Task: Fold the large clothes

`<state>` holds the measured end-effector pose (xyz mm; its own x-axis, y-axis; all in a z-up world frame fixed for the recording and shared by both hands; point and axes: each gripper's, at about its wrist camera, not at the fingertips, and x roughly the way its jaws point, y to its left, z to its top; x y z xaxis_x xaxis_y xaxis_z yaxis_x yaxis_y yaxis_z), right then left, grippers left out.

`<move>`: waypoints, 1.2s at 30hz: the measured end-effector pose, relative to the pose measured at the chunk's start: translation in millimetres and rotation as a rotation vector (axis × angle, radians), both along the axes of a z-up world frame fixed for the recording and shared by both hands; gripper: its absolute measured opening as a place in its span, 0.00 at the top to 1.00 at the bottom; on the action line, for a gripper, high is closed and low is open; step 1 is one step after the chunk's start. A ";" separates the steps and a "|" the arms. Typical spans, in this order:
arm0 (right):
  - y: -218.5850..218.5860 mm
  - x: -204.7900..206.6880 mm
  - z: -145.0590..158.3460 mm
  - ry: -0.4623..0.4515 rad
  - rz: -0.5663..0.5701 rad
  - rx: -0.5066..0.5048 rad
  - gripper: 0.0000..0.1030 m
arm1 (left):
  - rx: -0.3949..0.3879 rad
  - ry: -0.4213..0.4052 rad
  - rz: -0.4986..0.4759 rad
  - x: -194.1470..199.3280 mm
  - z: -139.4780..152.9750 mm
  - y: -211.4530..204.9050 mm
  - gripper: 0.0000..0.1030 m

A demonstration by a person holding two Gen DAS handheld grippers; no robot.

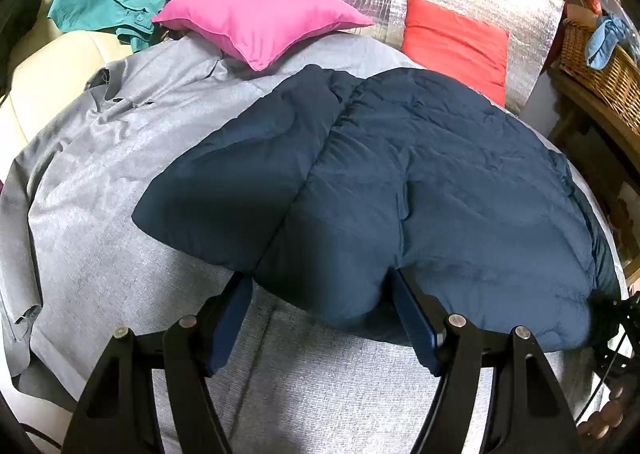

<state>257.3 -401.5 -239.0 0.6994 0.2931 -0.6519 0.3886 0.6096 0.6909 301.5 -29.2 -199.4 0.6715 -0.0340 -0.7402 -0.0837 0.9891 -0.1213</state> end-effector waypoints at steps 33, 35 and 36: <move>115.8 -190.9 220.0 -0.376 0.275 -0.637 0.18 | 0.287 -0.447 -0.015 -195.0 194.4 0.1 0.05; 119.4 -199.9 225.1 -0.375 0.279 -0.649 0.18 | 0.281 -0.453 -0.013 -203.3 203.5 1.7 0.05; 121.1 -205.2 228.0 -0.377 0.281 -0.650 0.18 | 0.280 -0.460 -0.012 -208.1 207.8 1.9 0.05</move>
